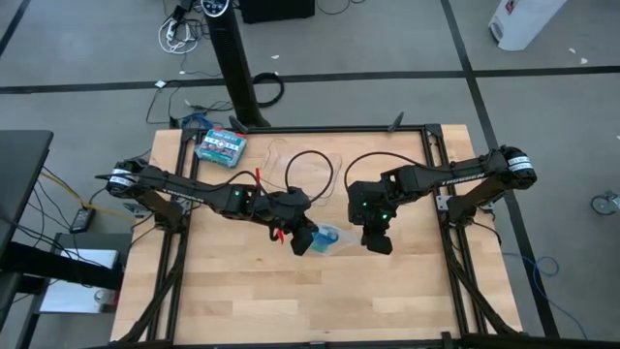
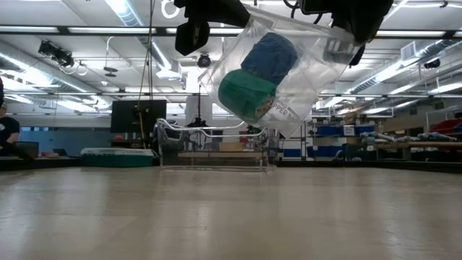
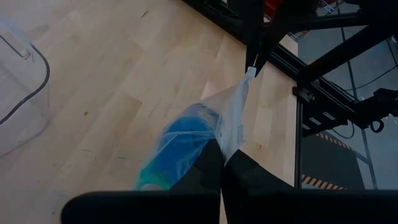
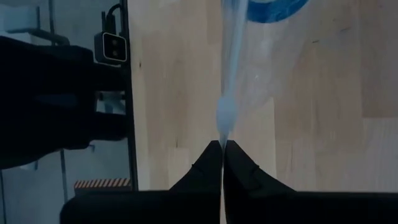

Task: Roll bandage
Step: Close the transparent zip bag

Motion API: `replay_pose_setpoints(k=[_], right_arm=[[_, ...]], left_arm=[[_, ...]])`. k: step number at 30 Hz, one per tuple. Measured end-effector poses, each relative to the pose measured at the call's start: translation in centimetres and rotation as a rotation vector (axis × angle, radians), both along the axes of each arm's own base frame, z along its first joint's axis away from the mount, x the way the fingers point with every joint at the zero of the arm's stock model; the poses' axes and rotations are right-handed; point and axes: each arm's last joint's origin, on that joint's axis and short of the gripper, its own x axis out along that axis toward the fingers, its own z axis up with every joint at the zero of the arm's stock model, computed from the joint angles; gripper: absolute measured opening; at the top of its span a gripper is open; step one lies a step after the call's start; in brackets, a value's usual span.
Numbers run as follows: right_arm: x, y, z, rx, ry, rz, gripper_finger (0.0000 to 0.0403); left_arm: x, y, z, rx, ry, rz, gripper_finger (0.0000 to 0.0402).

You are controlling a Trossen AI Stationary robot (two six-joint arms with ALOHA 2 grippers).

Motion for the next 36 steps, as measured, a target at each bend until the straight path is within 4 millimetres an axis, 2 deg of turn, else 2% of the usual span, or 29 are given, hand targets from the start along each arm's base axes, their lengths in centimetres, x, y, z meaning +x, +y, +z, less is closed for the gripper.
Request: replay_pose_setpoints(k=[6, 14, 17, 20, 24, 30, 36], right_arm=[[-0.4, 0.0, 0.6, 0.020, -0.010, -0.025, 0.0016], [-1.1, -0.8, 3.0, -0.038, -0.171, -0.120, 0.0119], [-0.8, -1.0, 3.2, -0.031, -0.205, -0.138, 0.0153], [-0.5, -1.0, 2.9, -0.042, -0.207, -0.138, 0.0167], [-0.1, -1.0, 2.1, -0.094, -0.182, -0.125, 0.0160], [0.3, -1.0, 1.4, -0.146, -0.167, -0.100, 0.0114], [-1.1, -0.8, 2.6, -0.101, -0.182, -0.076, 0.0073]], left_arm=[[0.0, 0.0, 0.0, 0.000, 0.000, 0.000, 0.0001], [0.0, 0.0, 0.0, -0.003, 0.000, -0.004, 0.0002], [0.0, 0.0, 0.0, -0.003, 0.000, -0.005, 0.0002], [0.0, 0.0, 0.0, -0.005, -0.003, -0.007, 0.0002], [0.0, 0.0, 0.0, -0.007, -0.006, -0.005, 0.0002], [0.0, 0.0, 0.0, -0.010, -0.006, -0.004, 0.0003], [0.0, 0.0, 0.0, -0.025, 0.000, 0.001, 0.0003]])
